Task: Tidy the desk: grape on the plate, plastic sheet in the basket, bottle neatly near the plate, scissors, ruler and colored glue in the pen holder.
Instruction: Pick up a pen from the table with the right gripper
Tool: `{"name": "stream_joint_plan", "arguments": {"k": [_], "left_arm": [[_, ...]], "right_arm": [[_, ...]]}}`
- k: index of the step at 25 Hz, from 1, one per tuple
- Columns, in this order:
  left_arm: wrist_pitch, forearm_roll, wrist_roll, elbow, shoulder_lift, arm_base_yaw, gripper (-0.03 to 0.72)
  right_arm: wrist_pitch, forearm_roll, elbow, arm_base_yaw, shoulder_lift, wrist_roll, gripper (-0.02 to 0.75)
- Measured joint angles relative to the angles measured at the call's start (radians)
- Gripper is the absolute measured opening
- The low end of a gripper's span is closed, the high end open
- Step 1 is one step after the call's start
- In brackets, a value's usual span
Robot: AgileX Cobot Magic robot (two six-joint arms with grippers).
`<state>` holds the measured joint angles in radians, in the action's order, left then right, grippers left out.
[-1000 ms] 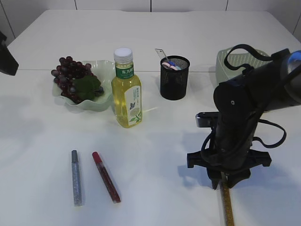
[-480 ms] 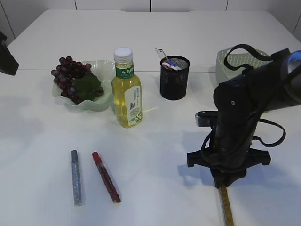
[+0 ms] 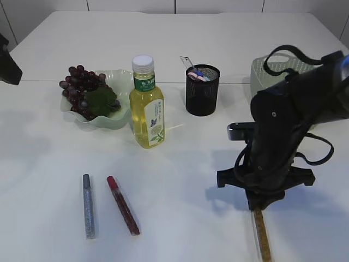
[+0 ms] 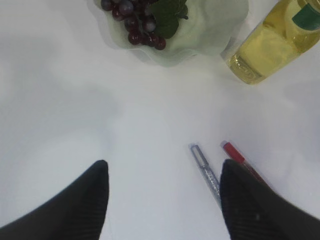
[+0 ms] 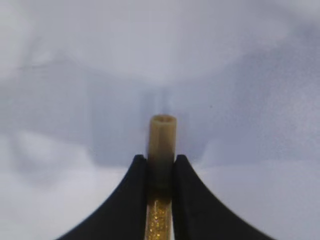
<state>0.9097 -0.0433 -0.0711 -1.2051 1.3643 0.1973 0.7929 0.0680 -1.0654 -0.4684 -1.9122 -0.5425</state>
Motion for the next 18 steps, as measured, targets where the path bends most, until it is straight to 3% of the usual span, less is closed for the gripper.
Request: {"name": "stream_joint_plan", "arguments": {"k": [6,18], "left_arm": [[-0.012,0.000,0.000,0.000,0.000,0.000,0.505],[-0.016,-0.011,0.000,0.000,0.000,0.000,0.505]], "right_arm": [[-0.026,-0.068,-0.055,0.069,0.091,0.097,0.099],[-0.086,-0.580,-0.414,0.301,0.133,0.739,0.098]]}}
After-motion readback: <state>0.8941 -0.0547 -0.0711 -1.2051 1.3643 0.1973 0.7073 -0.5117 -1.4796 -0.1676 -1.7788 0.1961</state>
